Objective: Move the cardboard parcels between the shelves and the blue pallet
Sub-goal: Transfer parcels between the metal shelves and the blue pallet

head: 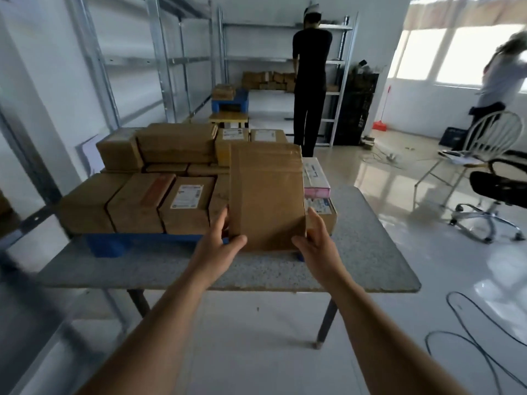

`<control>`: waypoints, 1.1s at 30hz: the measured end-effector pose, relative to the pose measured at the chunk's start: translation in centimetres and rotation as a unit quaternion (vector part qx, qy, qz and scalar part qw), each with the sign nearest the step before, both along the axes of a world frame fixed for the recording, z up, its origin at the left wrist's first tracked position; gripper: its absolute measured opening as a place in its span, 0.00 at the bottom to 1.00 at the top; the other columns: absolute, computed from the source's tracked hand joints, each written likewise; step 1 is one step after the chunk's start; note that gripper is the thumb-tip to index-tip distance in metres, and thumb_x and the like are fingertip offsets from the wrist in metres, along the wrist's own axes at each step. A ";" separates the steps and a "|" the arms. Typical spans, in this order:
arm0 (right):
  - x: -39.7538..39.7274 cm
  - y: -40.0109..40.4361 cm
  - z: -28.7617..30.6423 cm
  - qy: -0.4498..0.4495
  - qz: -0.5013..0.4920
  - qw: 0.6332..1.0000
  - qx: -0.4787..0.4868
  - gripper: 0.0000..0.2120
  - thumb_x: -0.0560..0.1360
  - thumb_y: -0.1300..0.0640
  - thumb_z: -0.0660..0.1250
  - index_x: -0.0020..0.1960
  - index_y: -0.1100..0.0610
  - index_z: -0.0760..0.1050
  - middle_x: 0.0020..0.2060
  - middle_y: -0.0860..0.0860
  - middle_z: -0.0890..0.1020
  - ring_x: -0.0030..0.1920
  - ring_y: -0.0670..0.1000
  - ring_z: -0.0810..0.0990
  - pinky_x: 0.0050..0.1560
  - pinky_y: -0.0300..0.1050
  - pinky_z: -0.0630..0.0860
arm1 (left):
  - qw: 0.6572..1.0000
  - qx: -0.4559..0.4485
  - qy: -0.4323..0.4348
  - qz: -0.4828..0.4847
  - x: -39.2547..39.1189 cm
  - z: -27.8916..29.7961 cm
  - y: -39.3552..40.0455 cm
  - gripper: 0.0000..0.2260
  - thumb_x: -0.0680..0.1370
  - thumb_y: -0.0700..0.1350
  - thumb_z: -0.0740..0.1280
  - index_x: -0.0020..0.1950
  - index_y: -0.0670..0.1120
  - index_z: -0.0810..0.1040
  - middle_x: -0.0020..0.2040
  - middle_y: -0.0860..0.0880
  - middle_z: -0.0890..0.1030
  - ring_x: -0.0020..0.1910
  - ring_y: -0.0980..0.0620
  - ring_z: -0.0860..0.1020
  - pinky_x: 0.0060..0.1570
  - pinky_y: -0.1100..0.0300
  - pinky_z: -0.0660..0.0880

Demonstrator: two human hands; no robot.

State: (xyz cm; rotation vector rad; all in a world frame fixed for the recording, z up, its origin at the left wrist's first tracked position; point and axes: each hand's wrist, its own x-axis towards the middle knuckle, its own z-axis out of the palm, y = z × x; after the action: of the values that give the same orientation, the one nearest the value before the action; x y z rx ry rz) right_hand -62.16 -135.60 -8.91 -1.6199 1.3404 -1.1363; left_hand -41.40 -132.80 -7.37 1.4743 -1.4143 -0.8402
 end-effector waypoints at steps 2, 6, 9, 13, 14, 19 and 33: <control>-1.3 -2.1 0.4 -0.010 -0.037 0.999 0.009 0.28 0.77 0.57 0.64 0.74 0.48 0.57 0.54 0.43 0.76 0.48 0.41 0.78 0.46 0.37 0.74 | 0.999 0.000 0.027 -0.020 -1.4 0.6 -3.1 0.30 0.76 0.49 0.67 0.73 0.59 0.55 0.53 0.67 0.69 0.49 0.67 0.72 0.47 0.68 0.68; -3.6 -6.5 1.2 -0.007 -0.094 0.996 -0.007 0.16 0.77 0.56 0.63 0.63 0.47 0.65 0.51 0.46 0.79 0.47 0.43 0.79 0.44 0.41 0.73 | 0.998 -0.007 0.036 -0.059 -4.0 1.7 -9.2 0.30 0.77 0.48 0.66 0.75 0.50 0.56 0.61 0.54 0.69 0.50 0.61 0.73 0.52 0.61 0.71; -5.3 -9.7 1.7 -0.014 -0.128 0.992 -0.018 0.14 0.77 0.55 0.63 0.62 0.47 0.66 0.50 0.50 0.81 0.46 0.45 0.80 0.44 0.44 0.74 | 0.996 -0.021 -0.012 -0.088 -5.8 2.5 -13.3 0.30 0.78 0.51 0.65 0.76 0.50 0.55 0.66 0.55 0.68 0.51 0.65 0.72 0.45 0.72 0.72; -7.5 -13.8 2.6 -0.007 -0.183 0.982 -0.043 0.14 0.76 0.55 0.63 0.61 0.47 0.68 0.44 0.48 0.83 0.41 0.47 0.81 0.41 0.46 0.76 | 0.992 -0.023 -0.073 -0.104 -7.9 3.5 -18.1 0.31 0.77 0.57 0.62 0.77 0.51 0.53 0.74 0.48 0.61 0.67 0.50 0.68 0.62 0.55 0.69; -8.0 -14.7 2.8 -0.006 -0.195 0.980 -0.047 0.14 0.76 0.55 0.63 0.61 0.47 0.69 0.42 0.47 0.82 0.41 0.48 0.81 0.41 0.47 0.76 | 0.990 -0.034 -0.082 -0.109 -8.5 3.6 -19.2 0.31 0.78 0.57 0.62 0.77 0.51 0.53 0.74 0.47 0.62 0.67 0.52 0.67 0.60 0.58 0.66; -9.5 -18.1 2.9 0.007 -0.220 0.975 -0.030 0.16 0.76 0.54 0.62 0.63 0.49 0.69 0.41 0.49 0.82 0.42 0.53 0.82 0.45 0.54 0.78 | 0.988 -0.049 -0.098 -0.113 -10.7 3.2 -23.3 0.29 0.78 0.56 0.61 0.76 0.51 0.55 0.74 0.48 0.63 0.68 0.53 0.66 0.55 0.64 0.61; -11.6 -31.3 2.7 0.044 -0.157 0.987 -0.005 0.18 0.77 0.50 0.61 0.66 0.52 0.69 0.48 0.54 0.82 0.43 0.52 0.81 0.46 0.55 0.80 | 0.994 -0.020 -0.110 -0.016 -12.9 2.7 -34.2 0.24 0.78 0.54 0.63 0.72 0.49 0.63 0.66 0.46 0.72 0.53 0.57 0.72 0.48 0.63 0.67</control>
State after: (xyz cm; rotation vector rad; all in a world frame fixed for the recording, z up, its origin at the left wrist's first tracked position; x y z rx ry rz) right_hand -73.78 -166.93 -6.23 -1.5151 1.6943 -1.2657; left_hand -54.30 -167.02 -4.62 1.5543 -1.6114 -0.6789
